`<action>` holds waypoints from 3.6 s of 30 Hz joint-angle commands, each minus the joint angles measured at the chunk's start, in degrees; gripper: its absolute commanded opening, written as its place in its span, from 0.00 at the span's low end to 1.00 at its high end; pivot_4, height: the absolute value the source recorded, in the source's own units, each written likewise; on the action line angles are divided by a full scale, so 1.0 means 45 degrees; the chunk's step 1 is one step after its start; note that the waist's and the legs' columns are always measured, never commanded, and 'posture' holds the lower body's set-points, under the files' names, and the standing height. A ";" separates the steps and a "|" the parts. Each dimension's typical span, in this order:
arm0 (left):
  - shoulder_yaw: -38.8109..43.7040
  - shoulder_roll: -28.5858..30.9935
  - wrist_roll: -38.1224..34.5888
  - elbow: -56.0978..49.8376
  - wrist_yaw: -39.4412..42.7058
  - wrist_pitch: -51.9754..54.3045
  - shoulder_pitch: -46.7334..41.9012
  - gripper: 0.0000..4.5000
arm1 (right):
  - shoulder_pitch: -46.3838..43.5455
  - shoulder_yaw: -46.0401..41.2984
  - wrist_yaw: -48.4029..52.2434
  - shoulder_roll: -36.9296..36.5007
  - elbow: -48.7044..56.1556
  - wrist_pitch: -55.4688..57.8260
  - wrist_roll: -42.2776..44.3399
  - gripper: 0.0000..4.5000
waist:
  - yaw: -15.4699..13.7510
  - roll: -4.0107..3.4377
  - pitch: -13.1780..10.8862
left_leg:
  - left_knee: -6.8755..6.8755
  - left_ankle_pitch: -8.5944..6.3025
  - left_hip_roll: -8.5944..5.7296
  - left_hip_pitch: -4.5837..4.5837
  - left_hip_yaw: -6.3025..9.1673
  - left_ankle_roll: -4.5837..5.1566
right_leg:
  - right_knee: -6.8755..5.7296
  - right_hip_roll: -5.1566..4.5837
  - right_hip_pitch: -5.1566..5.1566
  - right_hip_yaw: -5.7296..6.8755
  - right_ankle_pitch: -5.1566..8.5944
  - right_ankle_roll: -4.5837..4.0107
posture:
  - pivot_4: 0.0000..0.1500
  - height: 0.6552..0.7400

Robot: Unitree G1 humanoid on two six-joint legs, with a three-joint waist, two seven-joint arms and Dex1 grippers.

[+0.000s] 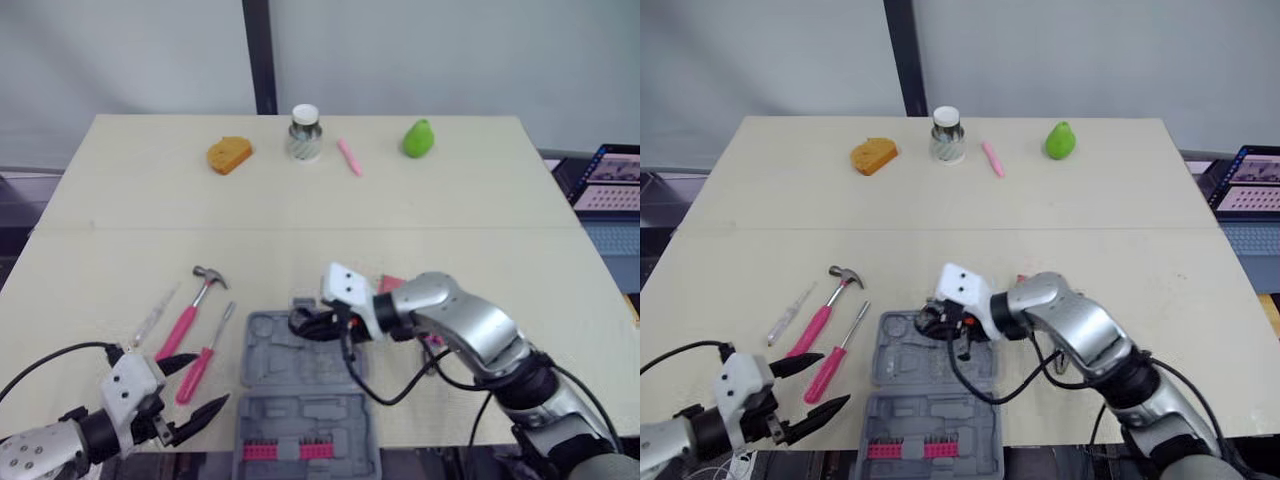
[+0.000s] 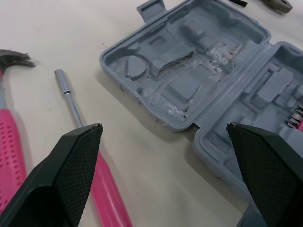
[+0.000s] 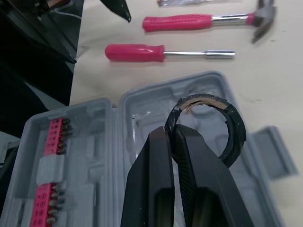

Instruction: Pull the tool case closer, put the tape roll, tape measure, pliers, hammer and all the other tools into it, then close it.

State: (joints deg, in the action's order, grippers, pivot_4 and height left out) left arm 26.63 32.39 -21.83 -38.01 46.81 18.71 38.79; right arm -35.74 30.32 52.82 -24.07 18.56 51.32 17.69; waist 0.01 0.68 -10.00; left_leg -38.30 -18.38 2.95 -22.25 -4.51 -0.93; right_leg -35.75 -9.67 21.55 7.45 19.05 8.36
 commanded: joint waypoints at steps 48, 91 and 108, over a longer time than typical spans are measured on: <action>-0.0134 -0.1083 -0.1142 -0.1639 -0.2559 0.0807 0.0057 1.00 | -0.1070 0.1781 -0.0648 0.4258 -0.5514 -0.2840 -0.2994 0.00 | 0.0356 -0.0002 0.0000 | 0.0036 -0.0011 0.0016 0.0000 -0.0007 -0.0015 | -0.0013 0.0018 0.0033 0.0000 0.0006 -0.0010 | 1.00 1.00; -0.0450 -0.1011 -0.0963 -0.1369 -0.2717 0.0724 -0.0261 1.00 | -0.0531 0.0403 -0.1002 0.5107 -0.6489 -0.5393 -0.2693 0.01 | 0.0366 -0.0005 -0.0002 | 0.0040 -0.0016 0.0019 0.0001 -0.0015 -0.0023 | -0.0011 0.0021 0.0037 -0.0003 0.0007 -0.0013 | 1.00 1.00; -0.0563 -0.1015 -0.0840 -0.1233 -0.2745 0.0713 -0.0420 1.00 | -0.0282 0.0276 -0.1104 0.5421 -0.7324 -0.6163 -0.2891 0.18 | 0.0369 -0.0007 -0.0003 | 0.0041 -0.0017 0.0025 0.0001 -0.0014 -0.0025 | -0.0011 0.0025 0.0038 -0.0004 0.0008 -0.0014 | 1.00 1.00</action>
State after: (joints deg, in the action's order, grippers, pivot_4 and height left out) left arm 24.07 27.55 -25.89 -43.49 34.63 22.74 36.90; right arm -37.14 33.07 48.12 -0.85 -15.00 24.85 4.39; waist 1.67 0.65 -10.01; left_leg -38.11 -18.45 3.06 -22.25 -4.58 -1.04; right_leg -35.80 -9.56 21.73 7.44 19.09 8.29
